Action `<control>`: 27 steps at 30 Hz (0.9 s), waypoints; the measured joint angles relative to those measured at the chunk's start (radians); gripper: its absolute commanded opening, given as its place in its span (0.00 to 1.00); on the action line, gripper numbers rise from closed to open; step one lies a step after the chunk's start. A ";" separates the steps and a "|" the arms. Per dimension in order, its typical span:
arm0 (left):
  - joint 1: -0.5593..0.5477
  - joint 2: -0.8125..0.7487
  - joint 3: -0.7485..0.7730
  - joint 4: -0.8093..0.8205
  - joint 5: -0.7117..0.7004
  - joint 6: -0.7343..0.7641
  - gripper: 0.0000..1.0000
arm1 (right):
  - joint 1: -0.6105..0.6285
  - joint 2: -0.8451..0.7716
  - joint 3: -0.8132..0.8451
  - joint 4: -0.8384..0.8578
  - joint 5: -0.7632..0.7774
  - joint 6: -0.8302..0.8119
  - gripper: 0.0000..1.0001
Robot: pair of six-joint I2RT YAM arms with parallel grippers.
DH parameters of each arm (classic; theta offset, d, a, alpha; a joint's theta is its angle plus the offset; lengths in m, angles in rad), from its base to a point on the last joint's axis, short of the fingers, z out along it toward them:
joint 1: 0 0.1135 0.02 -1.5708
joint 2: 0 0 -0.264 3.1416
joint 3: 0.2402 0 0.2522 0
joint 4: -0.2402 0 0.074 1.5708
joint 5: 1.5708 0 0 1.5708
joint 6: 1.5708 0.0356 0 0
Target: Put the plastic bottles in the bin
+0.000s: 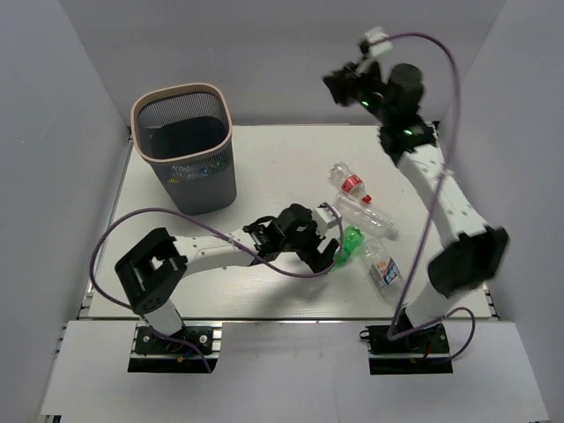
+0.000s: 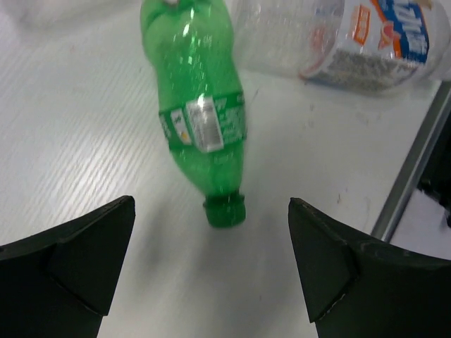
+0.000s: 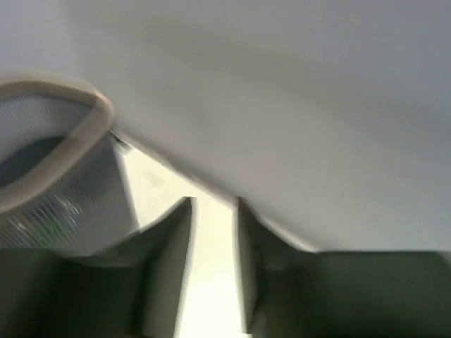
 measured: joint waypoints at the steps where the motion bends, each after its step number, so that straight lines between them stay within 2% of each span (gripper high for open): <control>1: -0.010 0.026 0.023 0.006 -0.009 0.004 0.99 | -0.044 -0.075 -0.082 -0.047 0.017 -0.034 0.57; 4: -0.044 0.117 0.109 0.029 -0.059 0.012 0.99 | -0.154 -0.264 -0.320 -0.190 0.050 -0.097 0.77; 7: -0.075 0.193 0.171 0.032 -0.112 0.018 0.99 | -0.232 -0.362 -0.492 -0.366 0.045 -0.145 0.82; 10: -0.106 0.276 0.241 0.008 -0.174 0.026 0.96 | -0.276 -0.396 -0.593 -0.518 0.022 -0.170 0.82; 12: -0.122 0.329 0.288 -0.013 -0.224 0.031 0.88 | -0.293 -0.415 -0.636 -0.603 0.006 -0.185 0.80; 13: -0.128 0.350 0.303 -0.021 -0.246 0.033 0.76 | -0.301 -0.426 -0.650 -0.648 0.000 -0.195 0.80; 15: -0.134 0.370 0.309 -0.038 -0.282 0.034 0.61 | -0.310 -0.442 -0.654 -0.723 -0.016 -0.213 0.80; 16: -0.138 0.371 0.309 -0.036 -0.295 0.033 0.48 | -0.315 -0.450 -0.654 -0.750 -0.022 -0.225 0.80; 18: -0.143 0.367 0.309 -0.047 -0.328 0.035 0.39 | -0.323 -0.463 -0.655 -0.803 -0.036 -0.247 0.80; 22: -0.135 0.318 0.278 -0.087 -0.398 0.027 0.36 | -0.341 -0.488 -0.671 -0.885 -0.047 -0.295 0.82; 27: -0.095 0.121 0.253 -0.177 -0.544 0.036 0.35 | -0.353 -0.490 -0.679 -1.006 -0.056 -0.382 0.82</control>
